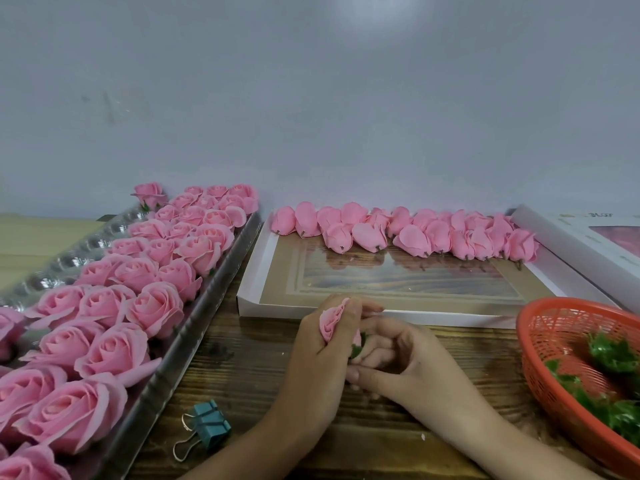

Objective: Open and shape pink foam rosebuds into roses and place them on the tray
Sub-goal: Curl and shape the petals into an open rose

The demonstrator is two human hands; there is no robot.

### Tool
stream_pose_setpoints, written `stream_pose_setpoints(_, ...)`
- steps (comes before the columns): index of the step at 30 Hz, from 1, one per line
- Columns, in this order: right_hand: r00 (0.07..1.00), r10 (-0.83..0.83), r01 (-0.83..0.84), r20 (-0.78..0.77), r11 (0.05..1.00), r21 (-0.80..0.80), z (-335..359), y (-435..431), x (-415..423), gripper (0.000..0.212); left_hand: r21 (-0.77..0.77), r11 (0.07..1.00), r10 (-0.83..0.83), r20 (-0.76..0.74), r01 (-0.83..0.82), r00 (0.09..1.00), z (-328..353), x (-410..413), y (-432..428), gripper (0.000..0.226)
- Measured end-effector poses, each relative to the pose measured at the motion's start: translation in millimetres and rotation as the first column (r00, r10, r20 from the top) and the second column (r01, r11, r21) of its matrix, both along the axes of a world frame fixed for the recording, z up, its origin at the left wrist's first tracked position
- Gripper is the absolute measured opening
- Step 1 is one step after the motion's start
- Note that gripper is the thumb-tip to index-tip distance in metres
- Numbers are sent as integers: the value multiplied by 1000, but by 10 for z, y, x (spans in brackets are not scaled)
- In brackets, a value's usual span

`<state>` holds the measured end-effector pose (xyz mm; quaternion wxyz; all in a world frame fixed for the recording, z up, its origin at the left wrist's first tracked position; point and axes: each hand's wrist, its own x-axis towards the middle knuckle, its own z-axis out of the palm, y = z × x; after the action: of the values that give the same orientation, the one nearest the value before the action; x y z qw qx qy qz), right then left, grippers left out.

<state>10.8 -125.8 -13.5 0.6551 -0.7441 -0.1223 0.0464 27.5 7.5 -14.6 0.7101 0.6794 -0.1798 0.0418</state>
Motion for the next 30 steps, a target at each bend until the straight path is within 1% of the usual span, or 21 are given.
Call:
stream_pose_setpoints(3, 995, -46, 52, 85, 995, -79, 1, 4, 4, 20, -64, 998, -20, -49, 17, 999, -11, 21, 15, 33)
stream_pose_setpoints(7, 990, -37, 56, 134, 988, -142, 0, 9, -2, 17, -68, 997, -28, -92, 22, 995, -29, 17, 23, 39)
stream_pose_setpoints(12, 976, -8, 71, 216, 956, -286, -13, -14, -20, 15, 16, 999, -45, -88, 46, 995, -28, 19, -8, 36)
stream_pose_setpoints(18, 963, 31, 77, 268, 921, -381, -38, -26, -21, 13, 82, 993, -80, -97, 88, 992, -49, 38, 0, 34)
stream_pose_setpoints(22, 955, 7, 111, 296, 918, -381, -35, -20, -16, 12, 141, 984, -99, -63, 107, 993, -54, 23, -7, 30)
stream_pose_setpoints(27, 936, -40, 180, 349, 907, -381, -53, -14, -27, 14, 134, 984, -116, -44, 121, 992, -59, 9, -19, 25)
stream_pose_setpoints(29, 930, -47, 188, 366, 914, -361, -47, -11, -29, 20, 134, 981, -137, -39, 141, 990, -60, 11, -22, 23)
stream_pose_setpoints(30, 924, -50, 194, 379, 915, -353, -45, -8, -30, 26, 132, 981, -141, -34, 145, 989, -63, 12, -24, 21)
